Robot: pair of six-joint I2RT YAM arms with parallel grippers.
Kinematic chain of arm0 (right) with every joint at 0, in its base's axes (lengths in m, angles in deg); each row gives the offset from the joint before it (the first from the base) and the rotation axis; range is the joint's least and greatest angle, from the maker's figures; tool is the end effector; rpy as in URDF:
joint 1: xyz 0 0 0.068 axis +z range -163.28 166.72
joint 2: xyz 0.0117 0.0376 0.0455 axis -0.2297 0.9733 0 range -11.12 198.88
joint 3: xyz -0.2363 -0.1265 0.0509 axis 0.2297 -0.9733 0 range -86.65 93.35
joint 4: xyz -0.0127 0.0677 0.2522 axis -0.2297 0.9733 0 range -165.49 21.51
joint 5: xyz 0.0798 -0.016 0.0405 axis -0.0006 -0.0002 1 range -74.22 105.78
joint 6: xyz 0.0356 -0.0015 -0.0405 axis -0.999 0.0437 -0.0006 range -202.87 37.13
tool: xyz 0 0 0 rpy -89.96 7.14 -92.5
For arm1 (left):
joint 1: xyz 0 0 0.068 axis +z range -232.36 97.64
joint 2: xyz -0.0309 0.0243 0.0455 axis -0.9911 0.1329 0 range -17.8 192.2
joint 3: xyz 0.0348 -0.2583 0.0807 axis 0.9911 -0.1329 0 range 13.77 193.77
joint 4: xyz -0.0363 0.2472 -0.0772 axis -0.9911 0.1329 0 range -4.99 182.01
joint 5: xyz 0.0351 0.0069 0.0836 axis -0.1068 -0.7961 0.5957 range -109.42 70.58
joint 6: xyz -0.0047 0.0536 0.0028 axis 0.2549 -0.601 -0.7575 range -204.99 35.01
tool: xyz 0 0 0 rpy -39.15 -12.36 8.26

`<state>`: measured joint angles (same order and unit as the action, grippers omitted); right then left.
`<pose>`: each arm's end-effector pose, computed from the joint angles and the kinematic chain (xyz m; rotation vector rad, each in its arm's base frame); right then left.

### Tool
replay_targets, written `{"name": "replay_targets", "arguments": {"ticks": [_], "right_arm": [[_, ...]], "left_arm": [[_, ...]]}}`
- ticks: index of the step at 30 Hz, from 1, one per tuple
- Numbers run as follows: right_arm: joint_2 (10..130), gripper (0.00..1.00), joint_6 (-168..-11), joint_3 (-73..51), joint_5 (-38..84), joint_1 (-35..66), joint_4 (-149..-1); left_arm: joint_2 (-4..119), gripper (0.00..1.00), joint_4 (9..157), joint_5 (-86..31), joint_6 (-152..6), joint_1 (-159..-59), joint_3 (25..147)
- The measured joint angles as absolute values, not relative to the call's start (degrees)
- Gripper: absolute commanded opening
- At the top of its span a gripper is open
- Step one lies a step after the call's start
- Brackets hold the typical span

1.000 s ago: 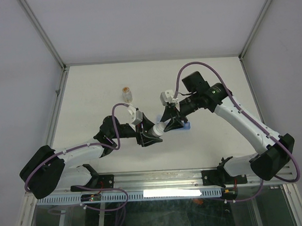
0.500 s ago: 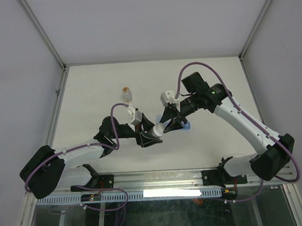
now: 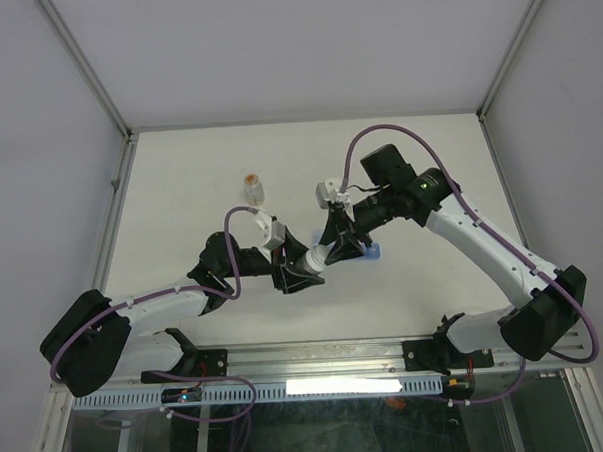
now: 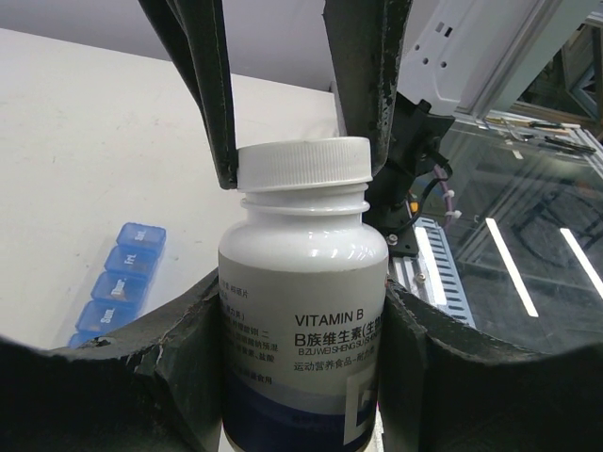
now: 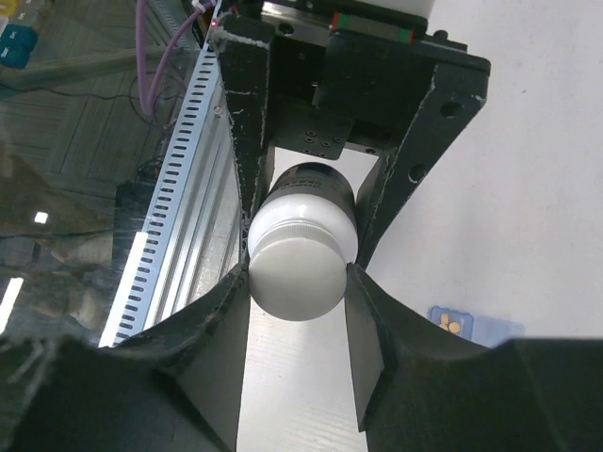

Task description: Sort the pills into containers

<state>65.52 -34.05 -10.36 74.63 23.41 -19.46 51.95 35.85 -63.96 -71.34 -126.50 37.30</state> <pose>0.1867 0.1771 0.3518 -1.7791 1.3691 1.1705 0.1553 -0.1855 0.2309 1.0644 1.3349 -1.3597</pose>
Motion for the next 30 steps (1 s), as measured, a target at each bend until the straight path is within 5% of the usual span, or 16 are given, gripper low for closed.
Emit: {"name": "replay_targets", "arguments": {"ticks": [19,30], "right_arm": [[67.71,0.2,-57.72,-12.21,60.45,22.91,-27.11],[71.12,0.0,-58.66,-8.78,57.67,22.42,-24.18]], "left_arm": [[53.5,0.0,43.76,-44.74,-84.32,-129.71,38.33],[56.98,0.0,51.15,-43.61,-87.58,-130.0,43.22]]}}
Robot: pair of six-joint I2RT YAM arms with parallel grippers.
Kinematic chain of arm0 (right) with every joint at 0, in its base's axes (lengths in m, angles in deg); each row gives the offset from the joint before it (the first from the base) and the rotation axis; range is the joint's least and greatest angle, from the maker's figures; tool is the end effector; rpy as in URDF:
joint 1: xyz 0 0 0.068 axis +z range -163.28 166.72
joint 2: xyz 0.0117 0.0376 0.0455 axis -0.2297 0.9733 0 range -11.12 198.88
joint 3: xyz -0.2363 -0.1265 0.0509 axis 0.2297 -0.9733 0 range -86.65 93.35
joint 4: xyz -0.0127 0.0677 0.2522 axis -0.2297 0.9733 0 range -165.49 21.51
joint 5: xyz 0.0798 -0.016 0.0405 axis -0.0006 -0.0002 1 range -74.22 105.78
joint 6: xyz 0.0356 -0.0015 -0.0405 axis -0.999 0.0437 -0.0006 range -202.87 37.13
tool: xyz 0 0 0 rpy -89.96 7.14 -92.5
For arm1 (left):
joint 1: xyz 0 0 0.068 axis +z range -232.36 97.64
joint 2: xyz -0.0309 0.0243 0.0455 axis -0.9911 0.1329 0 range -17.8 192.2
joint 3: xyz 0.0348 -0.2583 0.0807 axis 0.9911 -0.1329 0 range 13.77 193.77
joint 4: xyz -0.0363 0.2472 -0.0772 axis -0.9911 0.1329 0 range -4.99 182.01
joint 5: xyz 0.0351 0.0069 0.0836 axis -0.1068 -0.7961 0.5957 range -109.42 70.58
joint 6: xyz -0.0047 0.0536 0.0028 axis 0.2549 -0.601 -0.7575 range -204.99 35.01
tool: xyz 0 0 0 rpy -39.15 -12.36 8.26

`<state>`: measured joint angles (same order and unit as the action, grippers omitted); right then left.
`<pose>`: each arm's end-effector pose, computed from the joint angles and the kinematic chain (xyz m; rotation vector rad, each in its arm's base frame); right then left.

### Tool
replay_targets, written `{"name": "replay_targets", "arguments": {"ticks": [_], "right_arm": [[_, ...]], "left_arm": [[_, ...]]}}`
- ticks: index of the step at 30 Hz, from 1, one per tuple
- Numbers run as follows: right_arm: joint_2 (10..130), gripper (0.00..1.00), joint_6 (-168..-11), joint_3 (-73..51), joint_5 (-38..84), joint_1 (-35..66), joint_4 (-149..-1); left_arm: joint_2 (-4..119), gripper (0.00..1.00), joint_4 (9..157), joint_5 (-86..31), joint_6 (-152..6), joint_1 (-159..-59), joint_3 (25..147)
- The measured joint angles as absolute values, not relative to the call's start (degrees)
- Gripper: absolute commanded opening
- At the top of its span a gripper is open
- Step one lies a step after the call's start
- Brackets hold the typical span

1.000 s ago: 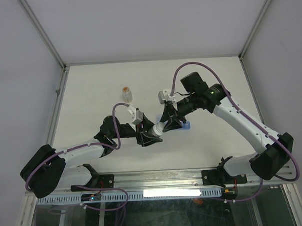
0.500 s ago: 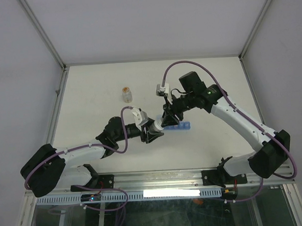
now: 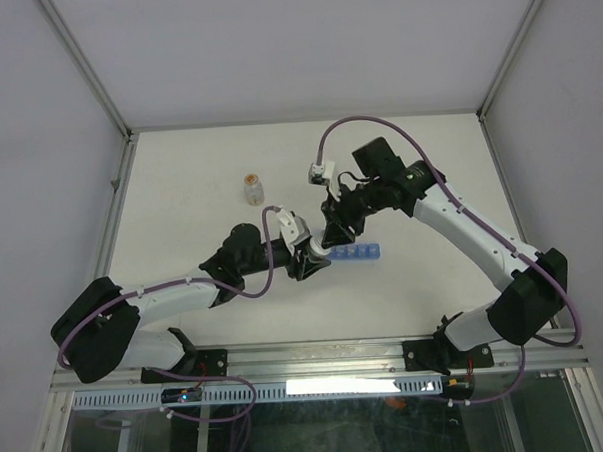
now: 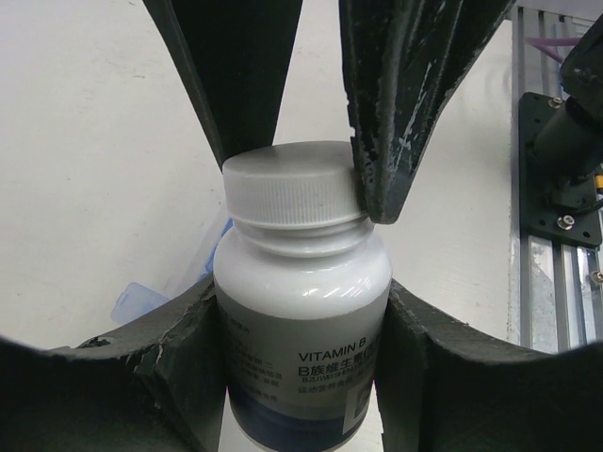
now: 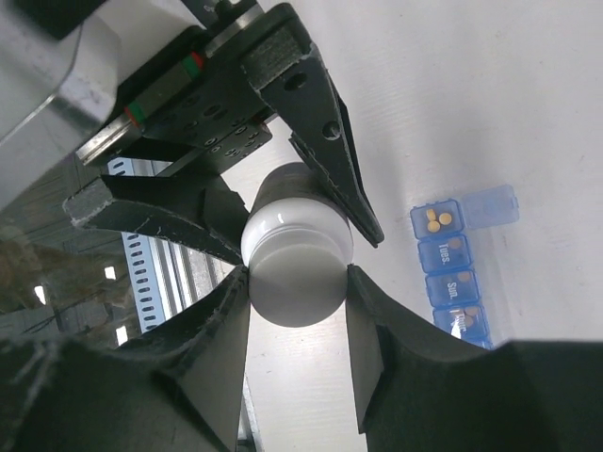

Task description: Sort the pills into containers

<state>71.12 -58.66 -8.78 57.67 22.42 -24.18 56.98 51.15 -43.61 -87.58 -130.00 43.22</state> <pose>0.2215 0.1884 0.3331 -1.4695 1.9720 1.0054 0.1711 -0.2092 0.2150 1.0630 1.5152 -0.9319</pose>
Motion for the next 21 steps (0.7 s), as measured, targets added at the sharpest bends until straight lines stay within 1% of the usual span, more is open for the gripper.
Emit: {"name": "replay_targets", "arguments": {"ticks": [11,15,21], "right_arm": [[72.08,0.0,-63.45,-8.1,51.29,23.43,-24.55],[71.97,0.0,-59.87,-8.1,52.53,23.54,-23.9],[70.2,0.0,-49.02,-8.13,55.57,23.56,-20.44]], "left_arm": [[57.85,0.0,56.87,-39.98,-90.61,-130.02,45.72],[57.88,0.0,57.09,-41.53,-90.46,-129.87,45.76],[58.68,0.0,58.03,-49.92,-88.58,-128.62,47.42]]}}
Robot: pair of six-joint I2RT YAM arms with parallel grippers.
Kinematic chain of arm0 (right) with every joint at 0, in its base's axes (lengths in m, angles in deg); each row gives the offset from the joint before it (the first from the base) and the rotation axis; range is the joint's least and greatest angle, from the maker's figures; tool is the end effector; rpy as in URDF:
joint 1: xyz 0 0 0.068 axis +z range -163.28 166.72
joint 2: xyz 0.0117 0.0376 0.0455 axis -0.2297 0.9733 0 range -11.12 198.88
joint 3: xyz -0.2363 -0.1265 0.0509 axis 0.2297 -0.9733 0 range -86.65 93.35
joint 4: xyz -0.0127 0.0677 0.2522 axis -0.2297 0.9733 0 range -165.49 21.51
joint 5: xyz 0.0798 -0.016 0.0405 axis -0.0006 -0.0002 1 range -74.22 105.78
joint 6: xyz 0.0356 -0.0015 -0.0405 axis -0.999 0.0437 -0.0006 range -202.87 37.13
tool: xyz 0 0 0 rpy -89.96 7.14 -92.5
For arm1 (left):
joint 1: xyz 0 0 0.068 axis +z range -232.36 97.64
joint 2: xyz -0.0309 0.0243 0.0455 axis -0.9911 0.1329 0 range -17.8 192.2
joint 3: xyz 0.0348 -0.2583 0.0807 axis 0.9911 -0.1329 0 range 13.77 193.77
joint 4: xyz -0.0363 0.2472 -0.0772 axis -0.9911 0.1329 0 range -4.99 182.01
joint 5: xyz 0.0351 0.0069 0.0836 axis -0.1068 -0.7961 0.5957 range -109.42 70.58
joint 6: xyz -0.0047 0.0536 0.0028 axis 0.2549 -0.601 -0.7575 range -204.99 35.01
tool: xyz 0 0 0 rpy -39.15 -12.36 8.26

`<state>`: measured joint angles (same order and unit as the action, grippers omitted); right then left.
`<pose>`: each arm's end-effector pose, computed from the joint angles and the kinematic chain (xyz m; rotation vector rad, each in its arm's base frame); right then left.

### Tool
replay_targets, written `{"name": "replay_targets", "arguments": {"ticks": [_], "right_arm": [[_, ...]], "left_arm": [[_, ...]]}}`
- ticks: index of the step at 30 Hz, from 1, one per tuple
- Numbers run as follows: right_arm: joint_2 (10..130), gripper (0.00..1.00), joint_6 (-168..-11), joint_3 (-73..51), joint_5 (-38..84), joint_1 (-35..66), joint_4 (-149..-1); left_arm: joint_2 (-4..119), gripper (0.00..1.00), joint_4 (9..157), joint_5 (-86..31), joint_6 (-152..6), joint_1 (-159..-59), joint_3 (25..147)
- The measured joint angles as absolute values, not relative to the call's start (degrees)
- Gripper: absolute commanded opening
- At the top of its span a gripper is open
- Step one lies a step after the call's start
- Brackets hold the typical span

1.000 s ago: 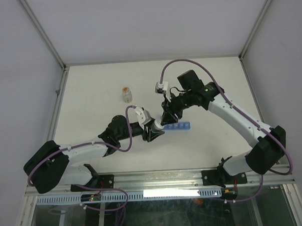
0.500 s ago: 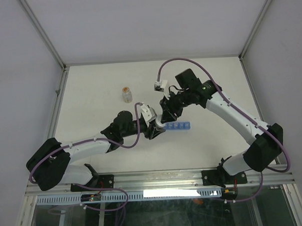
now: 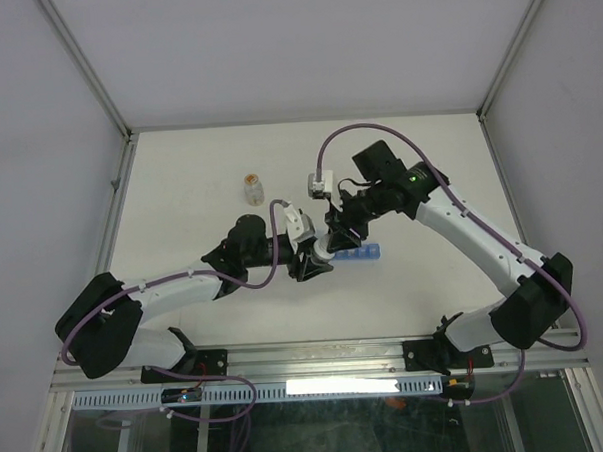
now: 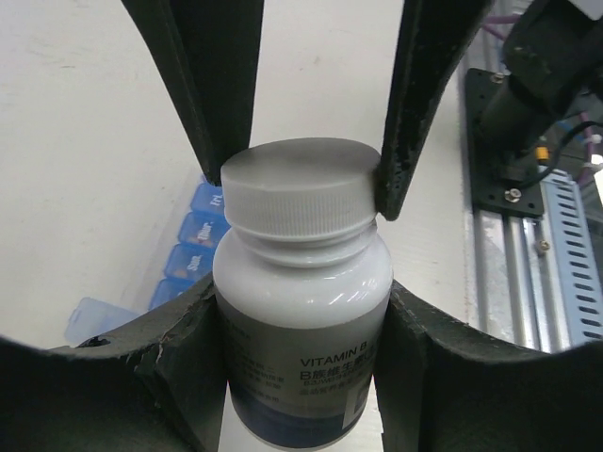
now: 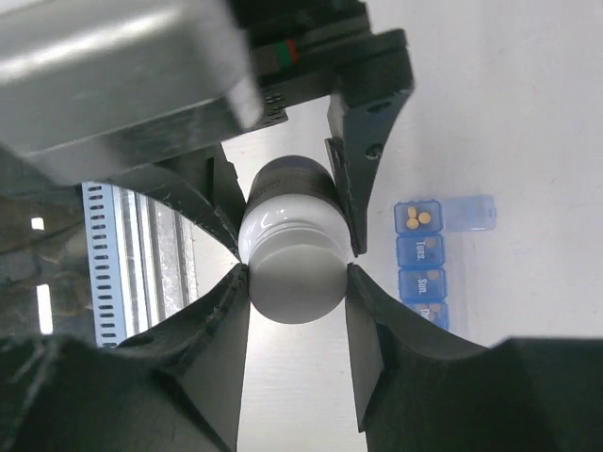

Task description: Sort the pills into containers

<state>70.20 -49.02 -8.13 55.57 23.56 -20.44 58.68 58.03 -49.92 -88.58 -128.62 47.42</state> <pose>0.2118 0.1871 0.3365 -1.6308 1.8567 0.9075 0.1801 -0.2143 0.2191 1.1496 1.5499 -0.9996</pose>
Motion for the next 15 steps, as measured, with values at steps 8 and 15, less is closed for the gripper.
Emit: {"name": "replay_targets", "arguments": {"ticks": [8,15], "right_arm": [[67.07,0.0,-33.88,-8.19,58.72,23.95,-16.77],[65.46,0.0,-21.09,-8.32,60.45,24.0,-13.78]], "left_arm": [[59.14,0.0,58.75,-59.54,-84.04,-127.29,49.32],[61.2,0.0,58.99,-66.58,-79.42,-126.13,51.57]]}}
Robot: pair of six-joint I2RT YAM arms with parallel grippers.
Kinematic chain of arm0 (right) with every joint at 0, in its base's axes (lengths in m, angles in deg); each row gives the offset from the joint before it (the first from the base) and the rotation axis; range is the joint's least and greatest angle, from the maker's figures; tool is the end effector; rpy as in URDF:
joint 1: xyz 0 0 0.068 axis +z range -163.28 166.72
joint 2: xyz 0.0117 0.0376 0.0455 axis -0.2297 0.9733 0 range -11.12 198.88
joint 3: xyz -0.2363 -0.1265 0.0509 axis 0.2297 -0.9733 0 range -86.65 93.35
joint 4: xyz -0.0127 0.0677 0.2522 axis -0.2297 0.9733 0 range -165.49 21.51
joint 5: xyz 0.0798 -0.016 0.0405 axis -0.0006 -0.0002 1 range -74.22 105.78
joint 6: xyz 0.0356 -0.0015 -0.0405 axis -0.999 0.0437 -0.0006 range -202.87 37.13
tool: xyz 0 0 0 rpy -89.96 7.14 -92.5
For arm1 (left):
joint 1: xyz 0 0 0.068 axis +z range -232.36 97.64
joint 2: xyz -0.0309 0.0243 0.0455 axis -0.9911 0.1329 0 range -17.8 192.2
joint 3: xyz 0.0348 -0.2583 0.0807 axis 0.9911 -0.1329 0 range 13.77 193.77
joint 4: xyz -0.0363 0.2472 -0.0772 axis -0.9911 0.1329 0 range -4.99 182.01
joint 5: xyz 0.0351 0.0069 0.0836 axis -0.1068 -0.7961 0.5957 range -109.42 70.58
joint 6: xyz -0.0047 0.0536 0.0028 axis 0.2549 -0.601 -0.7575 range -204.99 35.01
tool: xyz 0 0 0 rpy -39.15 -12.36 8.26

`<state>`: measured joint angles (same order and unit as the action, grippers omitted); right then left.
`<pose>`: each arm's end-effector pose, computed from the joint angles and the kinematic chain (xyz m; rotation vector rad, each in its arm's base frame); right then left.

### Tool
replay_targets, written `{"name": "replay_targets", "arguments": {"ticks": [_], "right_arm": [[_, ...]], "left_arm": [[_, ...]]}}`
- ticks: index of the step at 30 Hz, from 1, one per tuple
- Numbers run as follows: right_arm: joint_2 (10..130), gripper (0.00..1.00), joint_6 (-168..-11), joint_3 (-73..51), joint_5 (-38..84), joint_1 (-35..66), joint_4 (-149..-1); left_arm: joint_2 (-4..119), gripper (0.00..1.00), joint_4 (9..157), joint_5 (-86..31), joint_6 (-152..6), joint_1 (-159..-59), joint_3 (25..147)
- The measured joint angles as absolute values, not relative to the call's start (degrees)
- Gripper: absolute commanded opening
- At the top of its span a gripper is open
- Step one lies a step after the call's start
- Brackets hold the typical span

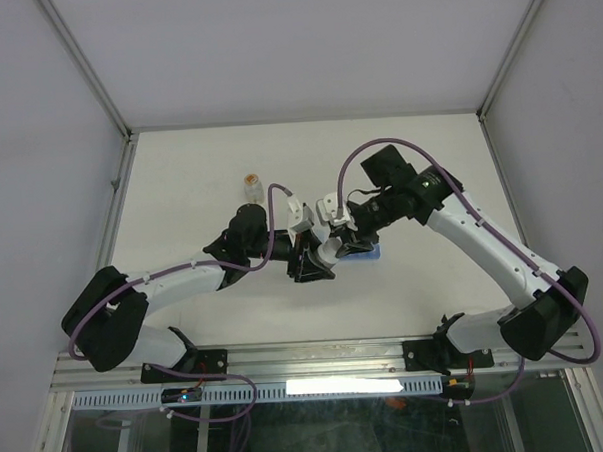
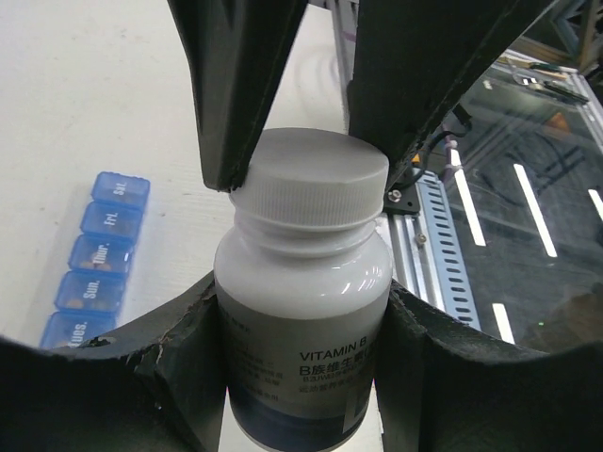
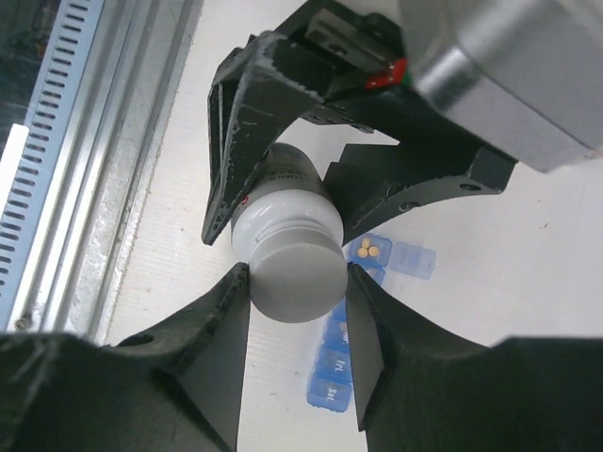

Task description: Sort the pills into containers

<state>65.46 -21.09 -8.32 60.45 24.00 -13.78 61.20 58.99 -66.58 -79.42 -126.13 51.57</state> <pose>0.1849 0.1722 0.3517 -1.9618 1.3324 0.8121 0.1901 -0.2182 0.2307 1.1984 1.5583 -1.3350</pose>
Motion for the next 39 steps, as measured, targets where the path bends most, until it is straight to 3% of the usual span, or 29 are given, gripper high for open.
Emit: {"name": "replay_targets", "arguments": {"ticks": [7,17,31,39], "right_arm": [[67.4,0.0,-13.05,-6.14,61.87,24.04,-9.29],[69.72,0.03,-17.09,-6.86,65.74,24.09,-10.32],[73.89,0.07,-46.8,-6.03,57.89,23.63,-18.65],[74.18,0.4,-52.46,-5.22,55.64,23.74,-19.52]], "left_arm": [[62.03,0.0,58.62,-70.4,-76.67,-125.39,51.99],[60.06,0.0,55.39,-70.42,-76.49,-125.01,48.14],[58.71,0.0,57.18,-56.87,-80.12,-125.12,46.33],[58.79,0.0,56.79,-55.21,-81.46,-125.12,46.33]]}}
